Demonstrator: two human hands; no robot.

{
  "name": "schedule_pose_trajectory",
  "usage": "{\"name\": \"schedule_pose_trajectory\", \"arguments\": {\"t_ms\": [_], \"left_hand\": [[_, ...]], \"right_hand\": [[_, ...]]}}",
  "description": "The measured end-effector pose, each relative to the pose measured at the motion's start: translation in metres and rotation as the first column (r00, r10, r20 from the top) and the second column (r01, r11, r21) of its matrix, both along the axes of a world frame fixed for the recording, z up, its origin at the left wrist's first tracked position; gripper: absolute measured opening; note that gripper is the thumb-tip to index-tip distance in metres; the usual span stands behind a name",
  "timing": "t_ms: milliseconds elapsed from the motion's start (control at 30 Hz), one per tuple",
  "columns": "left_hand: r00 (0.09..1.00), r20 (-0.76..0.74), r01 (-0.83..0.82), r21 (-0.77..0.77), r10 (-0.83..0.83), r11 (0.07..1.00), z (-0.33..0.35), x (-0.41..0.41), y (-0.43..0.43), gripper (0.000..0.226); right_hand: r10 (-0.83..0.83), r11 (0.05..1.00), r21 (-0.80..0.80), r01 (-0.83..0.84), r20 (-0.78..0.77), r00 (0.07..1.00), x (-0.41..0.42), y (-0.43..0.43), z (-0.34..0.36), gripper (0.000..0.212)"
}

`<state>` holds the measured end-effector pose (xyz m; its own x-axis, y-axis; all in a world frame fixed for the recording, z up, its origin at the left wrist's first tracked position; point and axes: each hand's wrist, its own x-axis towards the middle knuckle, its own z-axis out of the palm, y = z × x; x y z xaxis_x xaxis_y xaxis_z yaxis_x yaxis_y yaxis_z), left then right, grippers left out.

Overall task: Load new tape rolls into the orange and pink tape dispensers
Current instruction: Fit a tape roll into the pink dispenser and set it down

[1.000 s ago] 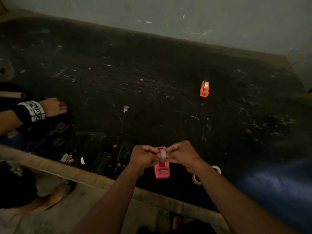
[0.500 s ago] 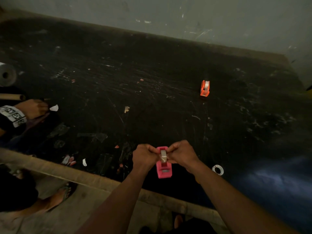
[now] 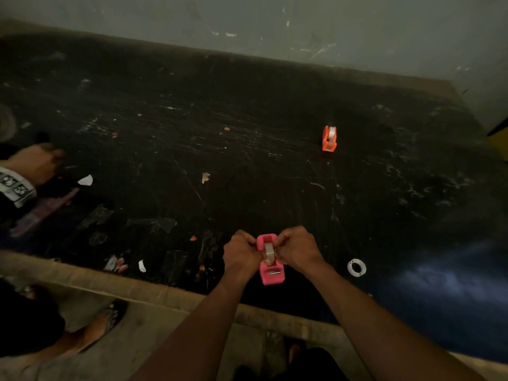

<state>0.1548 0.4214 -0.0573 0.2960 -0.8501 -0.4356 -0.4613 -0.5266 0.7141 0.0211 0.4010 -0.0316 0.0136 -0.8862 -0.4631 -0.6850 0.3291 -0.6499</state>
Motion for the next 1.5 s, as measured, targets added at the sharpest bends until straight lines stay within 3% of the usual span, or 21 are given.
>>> {"name": "schedule_pose_trajectory", "arguments": {"t_ms": [200, 300, 400, 533, 767, 867, 1033, 1233, 1500], "left_hand": [[1.0, 0.014, 0.006, 0.062, -0.007, 0.998, -0.008, 0.0, -0.005, 0.04], [1.0, 0.021, -0.014, 0.08, 0.012, 0.997, -0.008, 0.002, -0.009, 0.045], [0.999, 0.03, 0.012, 0.099, -0.016, 0.995, -0.008, 0.003, -0.019, 0.048], [0.998, 0.054, 0.027, 0.132, -0.034, 0.991, 0.001, 0.0, -0.037, 0.04], [0.998, 0.022, 0.056, 0.005, -0.056, 0.998, 0.024, -0.012, -0.083, 0.025], [0.996, -0.05, 0.071, -0.009, -0.071, 0.997, 0.032, -0.017, -0.115, 0.03], [0.988, -0.046, 0.147, -0.049, -0.149, 0.988, 0.042, -0.028, -0.197, 0.033], [0.954, -0.007, 0.298, -0.082, -0.3, 0.951, 0.041, -0.045, -0.312, 0.033], [0.923, 0.059, 0.385, -0.106, -0.381, 0.917, 0.009, -0.064, -0.416, 0.024]], "right_hand": [[-0.047, 0.998, -0.041, 0.045, -0.038, 0.998, 0.003, -0.002, -0.003, 0.023], [-0.078, 0.993, 0.086, 0.08, -0.023, 0.997, -0.008, -0.01, -0.006, 0.032], [-0.039, 0.983, 0.184, 0.028, 0.056, 0.998, -0.011, -0.02, -0.01, 0.017], [0.005, 0.992, 0.128, -0.012, 0.06, 0.998, -0.01, -0.034, -0.01, 0.016], [-0.019, 1.0, 0.02, 0.018, 0.069, 0.997, -0.03, -0.082, 0.002, 0.022], [-0.043, 0.999, -0.019, 0.045, 0.076, 0.996, -0.034, -0.114, 0.006, 0.018], [-0.143, 0.981, -0.115, 0.154, 0.091, 0.985, -0.04, -0.178, 0.008, 0.02], [-0.241, 0.956, -0.167, 0.242, 0.024, 0.97, -0.049, -0.274, 0.006, 0.024], [-0.31, 0.937, -0.202, 0.284, -0.116, 0.943, -0.058, -0.369, -0.009, 0.019]]}}
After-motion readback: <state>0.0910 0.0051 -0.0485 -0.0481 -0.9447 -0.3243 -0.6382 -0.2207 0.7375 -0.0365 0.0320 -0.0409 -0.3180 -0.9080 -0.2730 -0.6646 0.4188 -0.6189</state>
